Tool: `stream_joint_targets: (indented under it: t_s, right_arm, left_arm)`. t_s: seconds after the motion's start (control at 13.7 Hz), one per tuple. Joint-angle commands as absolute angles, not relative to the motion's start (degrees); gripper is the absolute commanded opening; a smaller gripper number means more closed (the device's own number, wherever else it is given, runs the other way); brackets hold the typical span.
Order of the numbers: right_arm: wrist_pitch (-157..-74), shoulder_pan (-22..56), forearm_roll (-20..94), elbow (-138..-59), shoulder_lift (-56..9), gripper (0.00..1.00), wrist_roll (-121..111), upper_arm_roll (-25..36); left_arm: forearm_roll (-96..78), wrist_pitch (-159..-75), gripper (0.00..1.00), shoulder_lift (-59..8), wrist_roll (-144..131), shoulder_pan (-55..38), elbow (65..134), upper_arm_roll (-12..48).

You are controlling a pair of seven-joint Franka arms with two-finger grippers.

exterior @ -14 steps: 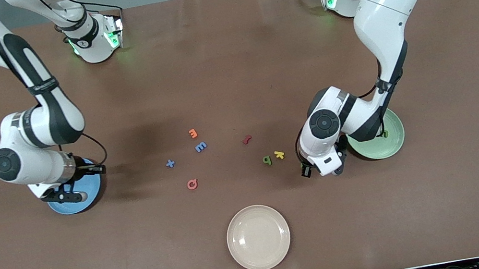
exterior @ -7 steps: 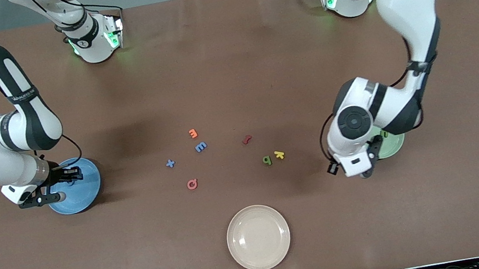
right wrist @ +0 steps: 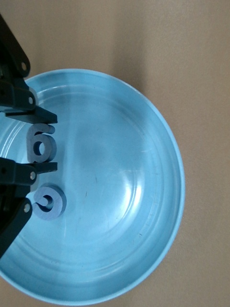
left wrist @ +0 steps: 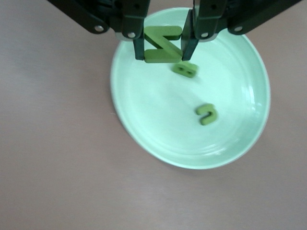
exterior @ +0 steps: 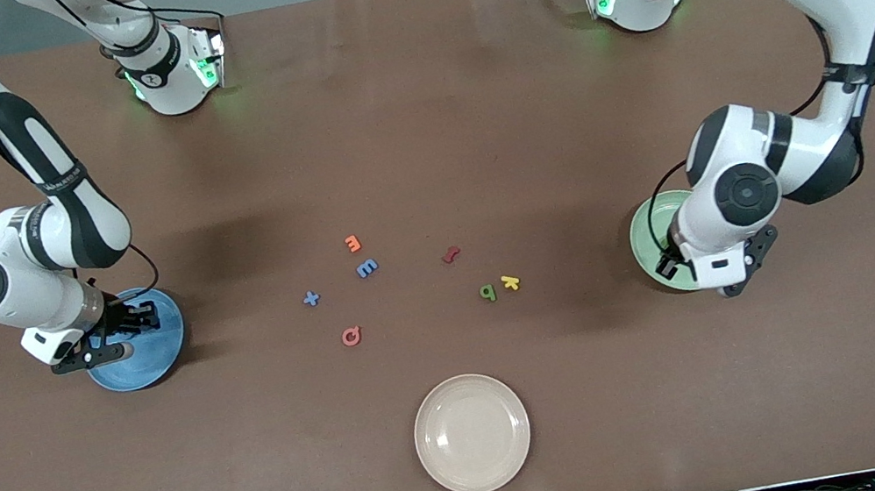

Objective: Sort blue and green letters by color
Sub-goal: 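Place the blue 6 on the blue plate while the left gripper places S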

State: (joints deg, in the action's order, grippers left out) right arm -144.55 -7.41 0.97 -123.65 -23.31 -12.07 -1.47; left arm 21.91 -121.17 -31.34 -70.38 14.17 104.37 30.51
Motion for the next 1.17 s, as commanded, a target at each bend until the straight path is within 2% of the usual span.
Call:
stream_joint_targets:
  t_s: [0.0, 0.07, 0.15, 0.22, 0.66, 1.1]
  right_arm:
    - [-145.11, -8.44, 0.44, -124.54, -22.59, 0.64, -12.66, -2.29]
    - [-144.85, -8.44, 0.44, -124.54, -22.59, 0.86, -12.48, -2.37]
    - [-144.41, -8.26, 0.44, -124.45, -22.59, 0.94, -12.13, -2.37]
    - [-143.97, -8.09, 0.53, -124.37, -22.33, 0.98, -11.95, -2.37]
    - [-136.59, -1.6, 1.23, -121.38, -21.09, 0.99, 2.79, -2.81]
    - [-136.5, 9.82, 2.02, -118.83, -21.8, 0.99, 15.88, -2.81]
  left_arm:
    - [22.59, -121.73, 0.0, -29.18, -68.73, 17.84, 108.8, 33.13]
    - [22.76, -121.9, 0.0, -29.18, -68.38, 18.1, 109.24, 33.13]
    - [22.85, -122.08, 0.0, -29.18, -67.68, 18.54, 109.6, 33.13]
    - [22.94, -122.17, 0.0, -29.18, -66.89, 19.15, 109.86, 33.13]
    - [23.11, -125.24, 0.0, -29.09, -64.34, 21.09, 112.24, 33.13]
    - [23.12, -126.03, 0.0, -28.3, -62.23, 22.76, 113.37, 33.22]
